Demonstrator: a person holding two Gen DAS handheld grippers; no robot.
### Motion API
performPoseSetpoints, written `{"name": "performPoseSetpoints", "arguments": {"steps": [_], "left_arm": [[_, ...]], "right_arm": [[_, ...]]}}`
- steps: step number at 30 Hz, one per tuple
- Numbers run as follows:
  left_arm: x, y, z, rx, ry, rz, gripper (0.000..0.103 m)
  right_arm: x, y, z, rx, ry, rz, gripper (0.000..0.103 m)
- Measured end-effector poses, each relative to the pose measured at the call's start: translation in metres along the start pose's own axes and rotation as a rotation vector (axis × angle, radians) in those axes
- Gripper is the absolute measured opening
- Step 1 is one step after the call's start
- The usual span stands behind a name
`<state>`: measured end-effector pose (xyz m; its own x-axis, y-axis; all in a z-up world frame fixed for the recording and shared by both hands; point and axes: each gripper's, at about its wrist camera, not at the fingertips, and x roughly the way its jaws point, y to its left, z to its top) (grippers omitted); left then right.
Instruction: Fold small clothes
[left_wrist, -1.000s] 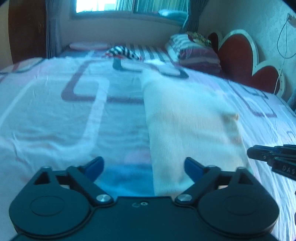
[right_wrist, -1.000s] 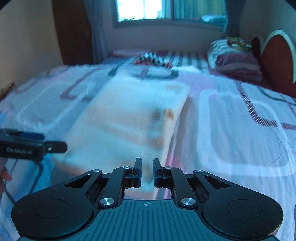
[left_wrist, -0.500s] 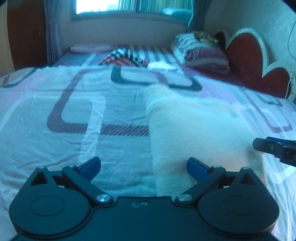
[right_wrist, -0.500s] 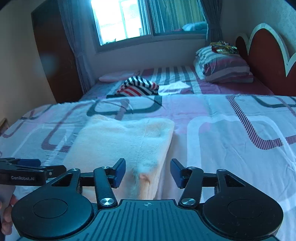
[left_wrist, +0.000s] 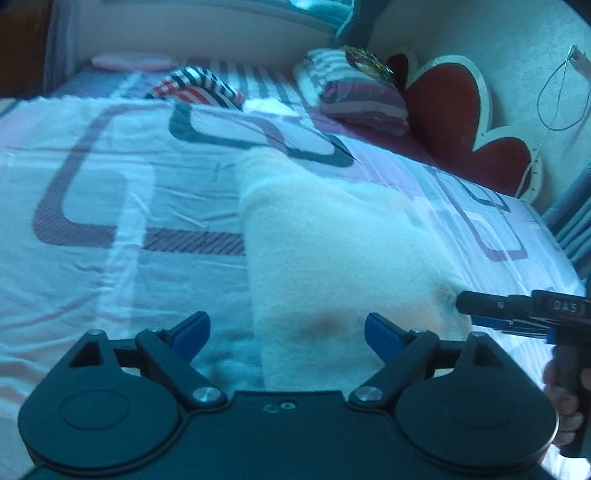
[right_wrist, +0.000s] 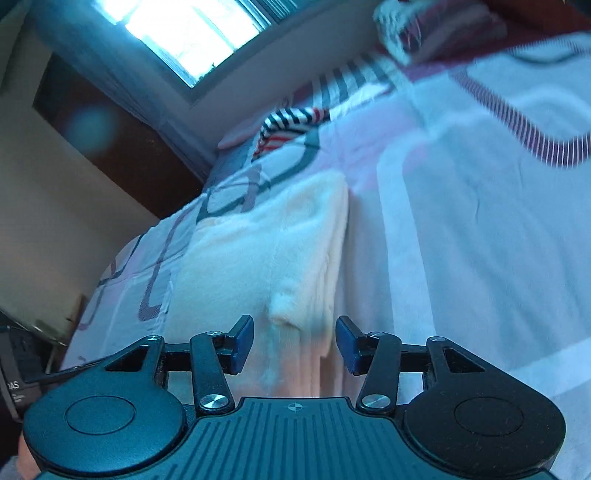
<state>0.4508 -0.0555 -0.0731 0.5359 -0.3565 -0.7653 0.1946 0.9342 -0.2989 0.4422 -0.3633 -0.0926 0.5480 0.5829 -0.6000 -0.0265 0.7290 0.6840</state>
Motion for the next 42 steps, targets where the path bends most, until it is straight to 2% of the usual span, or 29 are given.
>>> {"name": "performPoseSetpoints", "arguments": {"steps": [1,2,5,10,15,19,22,25,26,27,28,29,31,33,36,42], "left_arm": [[0.003,0.002,0.001,-0.013,0.016,-0.022,0.085],[0.008,0.005,0.002,-0.03,0.033,-0.043,0.084],[0.017,0.009,0.005,-0.037,0.054,-0.055,0.083],[0.026,0.013,0.015,-0.052,0.067,-0.085,0.083],[0.033,0.014,0.023,-0.056,0.07,-0.111,0.082],[0.034,0.015,0.025,-0.041,0.08,-0.125,0.08],[0.035,0.016,0.024,-0.034,0.082,-0.122,0.079],[0.04,-0.001,0.028,0.018,0.082,-0.056,0.08],[0.042,-0.007,0.029,0.032,0.08,-0.04,0.075],[0.043,-0.012,0.029,0.047,0.078,-0.034,0.064],[0.043,-0.016,0.03,0.057,0.077,-0.03,0.06],[0.043,-0.018,0.031,0.063,0.074,-0.032,0.051],[0.04,-0.02,0.033,0.064,0.065,-0.022,0.043],[0.035,-0.022,0.032,0.079,0.057,-0.009,0.037],[0.029,-0.03,0.032,0.119,0.041,0.017,0.033],[0.007,-0.032,0.03,0.14,0.007,0.004,0.033]], "right_arm": [[0.001,-0.004,0.001,0.013,0.001,0.007,0.067],[0.002,-0.008,0.003,0.032,0.01,0.025,0.071],[0.005,-0.018,0.006,0.08,0.036,0.111,0.071],[0.015,-0.02,0.016,0.081,0.074,0.159,0.071],[0.029,-0.004,0.018,0.038,0.092,0.152,0.071],[0.028,-0.01,0.018,0.018,0.104,0.157,0.07],[0.034,-0.009,0.018,-0.001,0.095,0.13,0.058],[0.046,0.016,0.015,-0.088,0.063,0.047,0.058],[0.051,0.028,0.011,-0.147,0.053,0.004,0.057],[0.054,0.038,0.007,-0.212,0.045,-0.039,0.054],[0.055,0.044,0.004,-0.247,0.037,-0.059,0.047],[0.054,0.047,0.002,-0.255,0.029,-0.063,0.041],[0.052,0.05,-0.001,-0.257,0.013,-0.07,0.035],[0.05,0.056,-0.005,-0.279,-0.002,-0.087,0.032],[0.048,0.069,-0.012,-0.333,-0.023,-0.119,0.031],[0.04,0.1,-0.023,-0.406,-0.065,-0.156,0.03]]}}
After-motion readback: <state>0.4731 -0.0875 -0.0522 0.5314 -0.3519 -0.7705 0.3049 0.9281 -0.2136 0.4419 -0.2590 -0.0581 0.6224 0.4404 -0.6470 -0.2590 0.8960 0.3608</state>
